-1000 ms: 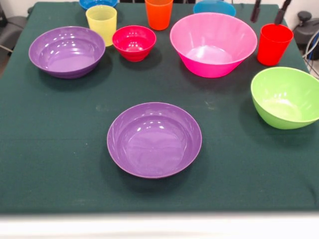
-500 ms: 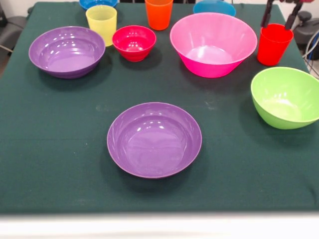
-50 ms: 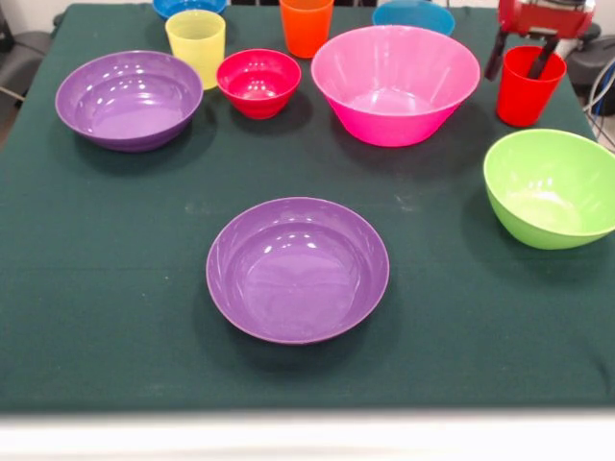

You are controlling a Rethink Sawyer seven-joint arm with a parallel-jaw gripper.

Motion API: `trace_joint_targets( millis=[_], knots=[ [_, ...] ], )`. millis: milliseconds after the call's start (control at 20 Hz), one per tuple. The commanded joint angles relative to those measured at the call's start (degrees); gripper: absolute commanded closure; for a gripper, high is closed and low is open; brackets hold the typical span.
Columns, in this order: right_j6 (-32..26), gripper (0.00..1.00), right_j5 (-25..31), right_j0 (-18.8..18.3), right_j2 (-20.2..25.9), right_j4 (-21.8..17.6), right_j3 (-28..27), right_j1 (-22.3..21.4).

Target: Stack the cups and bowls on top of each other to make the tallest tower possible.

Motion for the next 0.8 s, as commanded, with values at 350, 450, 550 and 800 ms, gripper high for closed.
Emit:
trace_joint_targets(
  millis=[350,450,550,800],
  knots=[
    [7.19,0.00,-3.09,1.96,0.62,2.10,-5.54,6.98],
    [6.62,0.00,-2.84,1.92,0.81,2.00,-5.80,6.97],
    [6.71,1.00,-3.32,2.09,0.69,1.98,-5.88,6.96],
    [6.21,1.00,-2.27,1.92,0.70,2.26,-5.81,6.63]
  ],
)
